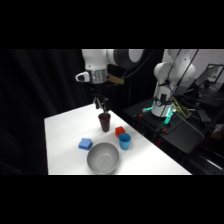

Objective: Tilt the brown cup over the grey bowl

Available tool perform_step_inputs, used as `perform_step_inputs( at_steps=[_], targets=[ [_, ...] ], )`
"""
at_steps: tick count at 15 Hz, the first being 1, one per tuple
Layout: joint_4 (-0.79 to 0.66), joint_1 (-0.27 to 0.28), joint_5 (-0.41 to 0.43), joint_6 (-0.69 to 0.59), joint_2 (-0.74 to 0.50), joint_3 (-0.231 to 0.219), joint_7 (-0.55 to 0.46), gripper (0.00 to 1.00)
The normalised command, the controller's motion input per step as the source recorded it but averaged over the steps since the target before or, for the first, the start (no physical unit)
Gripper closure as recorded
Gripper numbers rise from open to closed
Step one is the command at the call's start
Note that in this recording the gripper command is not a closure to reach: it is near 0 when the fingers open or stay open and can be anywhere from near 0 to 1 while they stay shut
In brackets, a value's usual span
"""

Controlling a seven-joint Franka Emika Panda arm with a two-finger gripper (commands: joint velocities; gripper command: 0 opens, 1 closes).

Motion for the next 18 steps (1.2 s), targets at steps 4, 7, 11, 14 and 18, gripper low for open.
perform_step_inputs(
  at_steps=[4, 7, 11, 14, 18],
  targets=[
    [-0.14, -0.062, 0.088, 0.07, -0.14, 0.047, -0.12, 0.00],
    [-0.37, -0.131, 0.202, 0.19, -0.33, -0.015, -0.28, 0.00],
    [-0.47, -0.134, 0.210, 0.39, -0.34, -0.062, -0.27, 0.00],
    [-0.41, -0.083, 0.231, 0.57, -0.16, -0.048, -0.23, 0.00],
    [-0.23, -0.041, 0.262, 0.49, 0.08, -0.008, -0.15, 0.00]
  ],
)
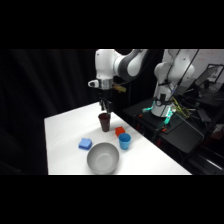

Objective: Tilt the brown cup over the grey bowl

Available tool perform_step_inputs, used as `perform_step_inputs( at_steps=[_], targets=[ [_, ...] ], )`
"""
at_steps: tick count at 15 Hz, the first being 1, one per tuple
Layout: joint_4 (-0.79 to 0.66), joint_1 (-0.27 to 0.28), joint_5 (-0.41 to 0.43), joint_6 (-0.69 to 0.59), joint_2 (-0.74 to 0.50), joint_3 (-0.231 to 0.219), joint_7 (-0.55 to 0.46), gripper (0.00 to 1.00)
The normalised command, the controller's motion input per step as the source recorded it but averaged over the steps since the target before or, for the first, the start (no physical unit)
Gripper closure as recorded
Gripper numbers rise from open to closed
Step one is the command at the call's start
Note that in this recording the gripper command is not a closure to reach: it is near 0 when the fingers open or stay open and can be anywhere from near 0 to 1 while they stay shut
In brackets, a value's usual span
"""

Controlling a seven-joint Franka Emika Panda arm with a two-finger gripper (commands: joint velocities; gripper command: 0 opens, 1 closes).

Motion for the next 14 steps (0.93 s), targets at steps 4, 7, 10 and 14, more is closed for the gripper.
perform_step_inputs(
  at_steps=[4, 7, 10, 14],
  targets=[
    [-0.01, -0.060, 0.295, 0.40, 0.29, 0.028, -0.14, 0.00],
    [0.12, -0.110, 0.209, 0.30, 0.34, 0.062, -0.08, 0.00],
    [0.12, -0.095, 0.078, 0.20, 0.21, 0.071, -0.01, 1.00],
    [0.04, -0.008, -0.099, 0.13, -0.01, 0.012, 0.11, 1.00]
  ],
)
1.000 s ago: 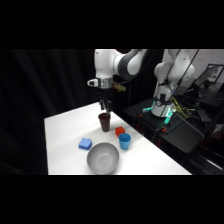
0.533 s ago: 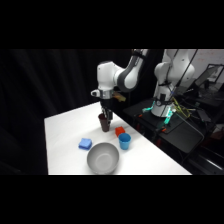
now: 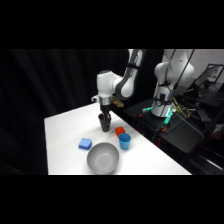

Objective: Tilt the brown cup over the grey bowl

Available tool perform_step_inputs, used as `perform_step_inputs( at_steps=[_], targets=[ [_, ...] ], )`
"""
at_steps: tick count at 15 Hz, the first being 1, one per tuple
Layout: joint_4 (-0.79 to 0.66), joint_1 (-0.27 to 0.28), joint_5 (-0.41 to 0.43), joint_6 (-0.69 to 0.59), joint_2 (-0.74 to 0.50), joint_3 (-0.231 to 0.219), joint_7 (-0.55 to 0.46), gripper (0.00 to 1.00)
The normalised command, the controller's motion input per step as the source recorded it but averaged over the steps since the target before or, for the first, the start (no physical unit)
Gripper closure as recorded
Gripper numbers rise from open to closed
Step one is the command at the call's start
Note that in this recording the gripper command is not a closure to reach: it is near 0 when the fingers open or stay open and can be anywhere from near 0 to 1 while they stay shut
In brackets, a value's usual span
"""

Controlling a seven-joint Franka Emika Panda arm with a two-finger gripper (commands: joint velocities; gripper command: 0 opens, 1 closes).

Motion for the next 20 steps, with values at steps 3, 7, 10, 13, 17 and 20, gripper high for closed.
perform_step_inputs(
  at_steps=[3, 7, 10, 13, 17, 20],
  targets=[
    [0.00, 0.048, -0.206, 0.09, -0.07, -0.053, 0.17, 0.99],
    [0.00, 0.125, -0.296, -0.08, -0.16, -0.121, 0.22, 0.06],
    [0.04, 0.244, -0.479, -0.49, -0.53, -0.187, 0.34, 0.05],
    [0.18, 0.144, -0.328, -0.72, -0.56, 0.018, 0.22, 0.05],
    [0.32, 0.090, -0.101, -0.62, -0.32, 0.197, 0.09, 0.05],
    [0.36, 0.134, 0.138, -0.31, -0.01, 0.238, 0.03, 0.06]
  ],
)
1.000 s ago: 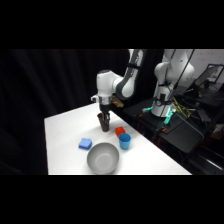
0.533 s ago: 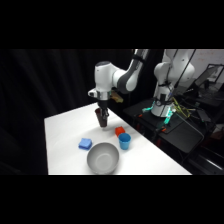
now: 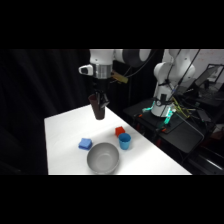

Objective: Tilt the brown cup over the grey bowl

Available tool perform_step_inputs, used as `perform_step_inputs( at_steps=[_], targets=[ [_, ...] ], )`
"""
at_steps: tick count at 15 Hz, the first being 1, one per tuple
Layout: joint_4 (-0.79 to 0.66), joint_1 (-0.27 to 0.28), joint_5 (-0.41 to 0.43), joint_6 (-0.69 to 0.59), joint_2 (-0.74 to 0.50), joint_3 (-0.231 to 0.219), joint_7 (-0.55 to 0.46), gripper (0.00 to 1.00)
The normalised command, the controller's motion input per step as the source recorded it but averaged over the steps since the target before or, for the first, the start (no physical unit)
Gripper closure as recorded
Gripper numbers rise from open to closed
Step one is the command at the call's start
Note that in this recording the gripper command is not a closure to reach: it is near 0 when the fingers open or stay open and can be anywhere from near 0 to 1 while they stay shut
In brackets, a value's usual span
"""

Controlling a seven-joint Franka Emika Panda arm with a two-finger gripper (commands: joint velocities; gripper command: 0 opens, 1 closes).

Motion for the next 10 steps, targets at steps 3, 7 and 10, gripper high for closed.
perform_step_inputs(
  at_steps=[3, 7, 10],
  targets=[
    [0.31, 0.149, 0.245, -0.06, 0.18, 0.205, 0.01, 0.07],
    [0.37, 0.083, 0.547, -0.07, 0.32, 0.140, -0.36, 0.07],
    [0.59, -0.117, 0.771, -0.28, 0.48, 0.072, -0.84, 0.07]
  ],
)
